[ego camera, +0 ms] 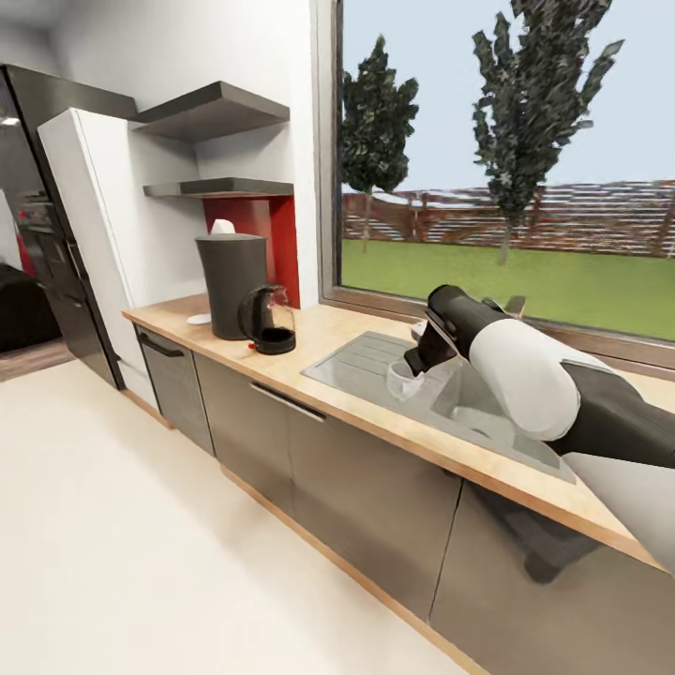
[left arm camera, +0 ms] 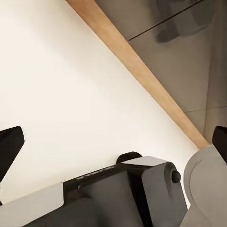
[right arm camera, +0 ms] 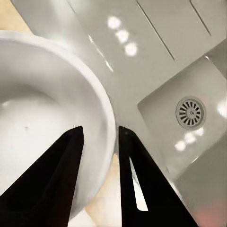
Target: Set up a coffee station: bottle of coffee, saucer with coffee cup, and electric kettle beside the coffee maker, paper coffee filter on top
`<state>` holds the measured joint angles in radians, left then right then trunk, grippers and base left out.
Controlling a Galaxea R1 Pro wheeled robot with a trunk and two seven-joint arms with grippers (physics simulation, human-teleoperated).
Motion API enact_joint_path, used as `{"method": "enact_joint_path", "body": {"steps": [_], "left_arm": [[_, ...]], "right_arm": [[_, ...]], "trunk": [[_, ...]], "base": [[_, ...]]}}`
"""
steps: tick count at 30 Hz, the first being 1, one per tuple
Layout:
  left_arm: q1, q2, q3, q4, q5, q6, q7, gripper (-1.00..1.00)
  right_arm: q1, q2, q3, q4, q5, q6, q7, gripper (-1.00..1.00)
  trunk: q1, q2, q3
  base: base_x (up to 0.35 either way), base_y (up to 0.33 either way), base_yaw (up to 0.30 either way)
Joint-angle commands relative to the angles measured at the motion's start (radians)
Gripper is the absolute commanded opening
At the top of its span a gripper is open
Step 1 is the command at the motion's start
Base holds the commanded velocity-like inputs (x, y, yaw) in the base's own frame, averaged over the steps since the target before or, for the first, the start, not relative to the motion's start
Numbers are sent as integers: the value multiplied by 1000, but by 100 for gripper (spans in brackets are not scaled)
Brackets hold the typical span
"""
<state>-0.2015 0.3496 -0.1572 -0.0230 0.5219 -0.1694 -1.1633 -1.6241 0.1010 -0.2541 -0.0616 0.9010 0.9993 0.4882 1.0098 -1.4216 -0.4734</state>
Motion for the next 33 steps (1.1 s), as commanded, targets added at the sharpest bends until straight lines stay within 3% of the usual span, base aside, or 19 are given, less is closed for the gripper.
{"method": "enact_joint_path", "body": {"steps": [1, 19, 33], "left_arm": [[-1, 0, -8, 1, 6, -9, -1, 100], [-1, 0, -8, 1, 6, -9, -1, 100], [-1, 1, -8, 1, 6, -9, -1, 100]], "right_arm": [[0, 0, -7, -2, 10, 4, 6, -100], [0, 0, -8, -1, 10, 4, 6, -100], [0, 0, -10, -1, 9, 4, 6, -100]], "trunk": [[0, -1, -1], [0, -1, -1], [0, -1, -1]], "base": [[0, 0, 272], [2, 0, 268], [230, 57, 67]]}}
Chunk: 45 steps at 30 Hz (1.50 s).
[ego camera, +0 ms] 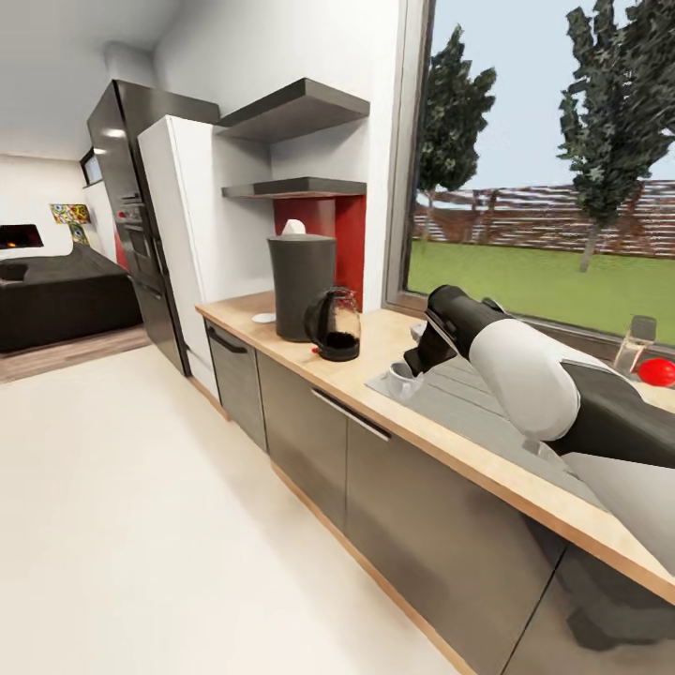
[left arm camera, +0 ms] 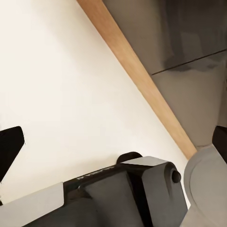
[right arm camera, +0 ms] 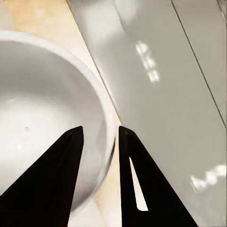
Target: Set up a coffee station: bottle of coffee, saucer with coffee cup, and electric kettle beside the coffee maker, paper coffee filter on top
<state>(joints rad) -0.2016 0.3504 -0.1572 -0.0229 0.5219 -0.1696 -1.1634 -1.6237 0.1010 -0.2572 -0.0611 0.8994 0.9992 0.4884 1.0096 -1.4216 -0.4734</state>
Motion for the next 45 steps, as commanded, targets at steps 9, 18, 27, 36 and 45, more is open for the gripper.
{"method": "enact_joint_path", "body": {"steps": [9, 18, 27, 36, 45], "left_arm": [[-1, 1, -8, 0, 6, -8, -1, 100], [-1, 2, -7, 0, 6, -8, -1, 100], [-1, 2, -7, 1, 6, -8, -1, 100], [-1, 2, -7, 1, 6, -8, -1, 100], [-1, 2, -7, 0, 6, -8, -1, 100]], "right_arm": [[-1, 0, -7, -2, 10, 4, 6, -100], [-1, 2, -7, -2, 10, 4, 6, -100], [-1, 2, -7, -2, 10, 4, 6, -100], [-1, 2, -7, -2, 10, 4, 6, -100], [-1, 2, -7, -2, 10, 4, 6, -100]], "trunk": [[0, -1, -1], [0, -1, -1], [0, -1, -1], [0, -1, -1], [0, -1, -1]], "base": [[25, 12, 251], [1, 0, 271], [0, 0, 272], [0, 0, 272], [0, 0, 272]]}}
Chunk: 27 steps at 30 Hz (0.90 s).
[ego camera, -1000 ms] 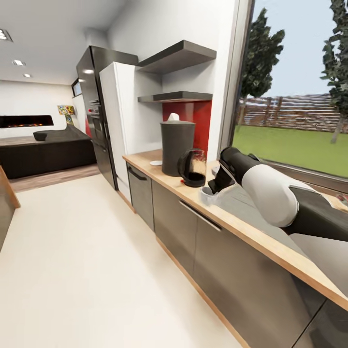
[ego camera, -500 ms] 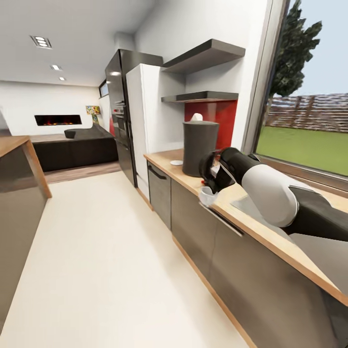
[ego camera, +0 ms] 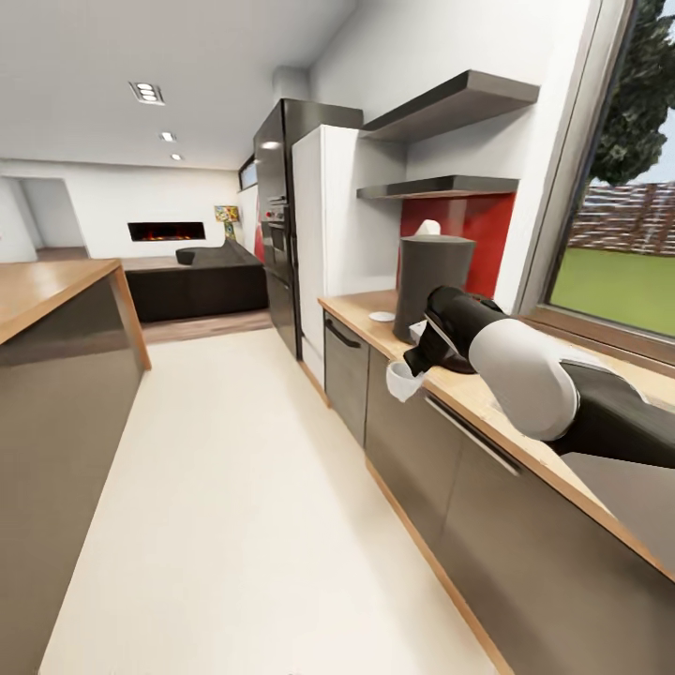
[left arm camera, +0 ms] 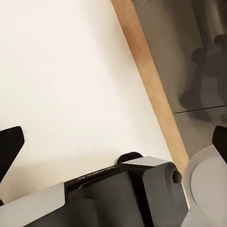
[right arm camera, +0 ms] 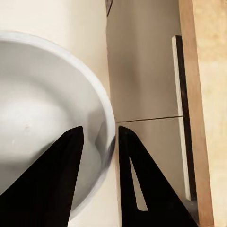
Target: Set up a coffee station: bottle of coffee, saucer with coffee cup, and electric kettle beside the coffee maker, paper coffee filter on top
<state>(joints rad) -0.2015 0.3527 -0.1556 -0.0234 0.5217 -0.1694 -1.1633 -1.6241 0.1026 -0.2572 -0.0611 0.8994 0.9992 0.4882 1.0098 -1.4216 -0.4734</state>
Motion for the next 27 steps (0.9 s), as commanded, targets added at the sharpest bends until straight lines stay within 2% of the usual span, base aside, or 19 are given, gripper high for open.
{"method": "enact_joint_path", "body": {"steps": [1, 5, 15, 22, 27], "left_arm": [[-1, 0, -8, 1, 6, -9, -1, 100], [-1, 0, -8, 1, 6, -9, -1, 100], [-1, 0, -8, 1, 7, -9, -1, 100], [-1, 0, -8, 1, 7, -9, -1, 100], [-1, 0, -8, 1, 6, -9, -1, 100]], "right_arm": [[0, 0, -7, -2, 10, 4, 6, -100], [0, 0, -7, -2, 10, 4, 6, -100], [0, 0, -7, -2, 10, 4, 6, -100], [0, 0, -7, -2, 10, 4, 6, -100], [0, -1, -7, -2, 10, 4, 6, -100]], "trunk": [[0, -1, -1], [0, -1, -1], [0, -1, -1], [0, -1, -1], [0, -1, -1]], "base": [[0, 0, 272], [127, 25, 172], [296, 146, 34], [308, 177, 213], [308, 178, 88]]}}
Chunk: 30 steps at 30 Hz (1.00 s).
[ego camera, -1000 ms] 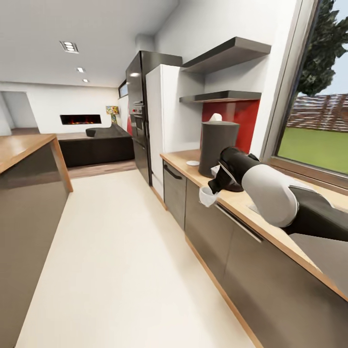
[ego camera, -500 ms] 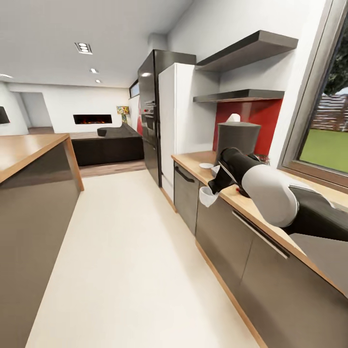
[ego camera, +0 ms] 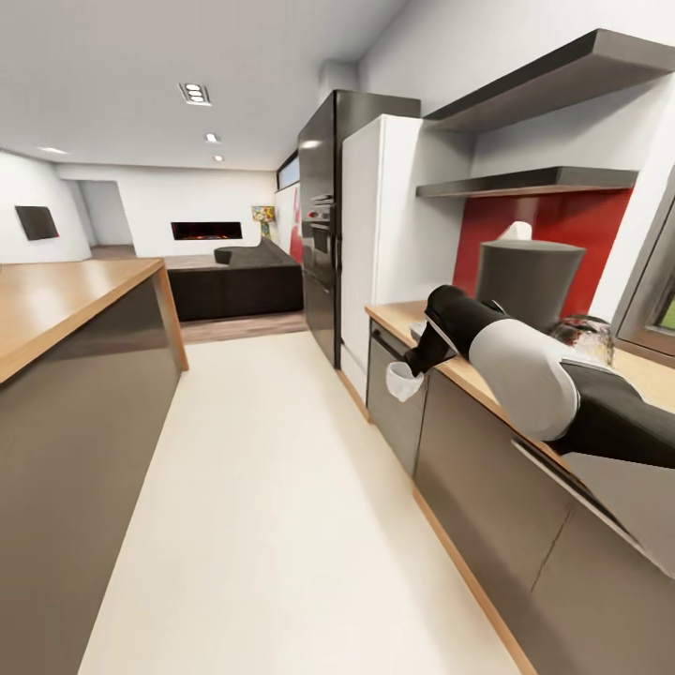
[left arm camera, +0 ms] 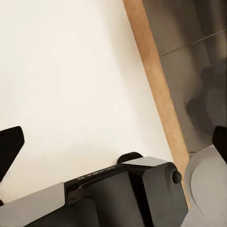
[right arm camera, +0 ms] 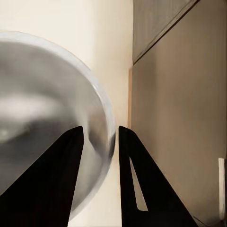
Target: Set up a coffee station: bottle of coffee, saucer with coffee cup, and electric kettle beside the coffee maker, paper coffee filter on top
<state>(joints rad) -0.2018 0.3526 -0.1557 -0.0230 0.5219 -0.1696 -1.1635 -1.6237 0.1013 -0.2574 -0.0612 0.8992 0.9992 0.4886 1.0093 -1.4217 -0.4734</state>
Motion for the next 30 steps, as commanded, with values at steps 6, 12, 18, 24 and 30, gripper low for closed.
{"method": "enact_joint_path", "body": {"steps": [6, 12, 18, 24, 30], "left_arm": [[-1, 0, -8, 0, 6, -8, -1, 100], [-1, 0, -8, 0, 6, -8, -1, 100], [-1, 0, -8, 0, 6, -8, -1, 100], [-1, 0, -8, 0, 6, -8, -1, 100], [-1, 0, -8, 0, 6, -8, -1, 100]], "right_arm": [[-1, 1, -6, -2, 10, 4, 5, -100], [-1, 0, -6, -2, 10, 4, 5, -100], [-1, 0, -6, -2, 10, 4, 5, -100], [0, 0, -6, -2, 10, 4, 5, -100], [0, 0, -6, -2, 10, 4, 5, -100]], "trunk": [[1, -1, -1], [1, -1, -1], [1, -1, -1], [1, -1, -1], [1, -1, -1]], "base": [[309, 178, 11], [309, 176, 1], [314, 141, 0], [317, 127, 0], [317, 122, 0]]}}
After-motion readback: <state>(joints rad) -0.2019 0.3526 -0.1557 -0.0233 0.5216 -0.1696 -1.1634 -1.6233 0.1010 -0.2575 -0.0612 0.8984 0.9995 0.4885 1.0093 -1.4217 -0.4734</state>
